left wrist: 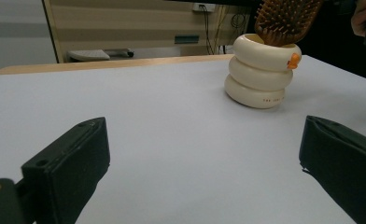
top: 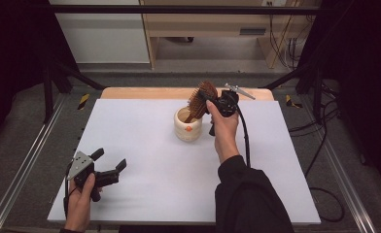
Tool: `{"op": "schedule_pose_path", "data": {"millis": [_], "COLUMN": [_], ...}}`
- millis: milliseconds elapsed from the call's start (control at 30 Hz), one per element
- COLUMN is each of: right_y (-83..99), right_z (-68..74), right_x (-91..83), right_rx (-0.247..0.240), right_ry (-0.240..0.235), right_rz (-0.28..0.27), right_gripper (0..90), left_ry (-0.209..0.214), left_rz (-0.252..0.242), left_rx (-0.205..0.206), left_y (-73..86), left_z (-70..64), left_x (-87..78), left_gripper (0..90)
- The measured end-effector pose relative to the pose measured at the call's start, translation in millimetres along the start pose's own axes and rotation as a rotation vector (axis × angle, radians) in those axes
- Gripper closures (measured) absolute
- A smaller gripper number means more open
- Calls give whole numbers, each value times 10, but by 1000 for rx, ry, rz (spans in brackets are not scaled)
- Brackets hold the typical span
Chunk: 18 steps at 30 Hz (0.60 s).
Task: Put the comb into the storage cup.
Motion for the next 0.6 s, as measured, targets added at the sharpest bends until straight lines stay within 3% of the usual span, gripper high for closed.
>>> {"op": "schedule_pose_path", "data": {"millis": [600], "right_y": [-8], "right_z": [0], "right_x": [-7], "right_rx": [-5], "right_ry": [-11], "right_rz": [7], "right_gripper": [420], "left_ry": [1], "left_rz": [1], "left_rx": [1], "left_y": [0], "left_z": [-3], "left_x": [4], "left_gripper": [21]}}
Point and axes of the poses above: each handheld gripper's, and its own axes: x roughly forward along the jaws, y roughly out of its underside, z roughly to its left, the point moved 3 cm from there along x, roughly forward along the jaws, and after that the axes turned 9 degrees about y, right-handed, at the moved point
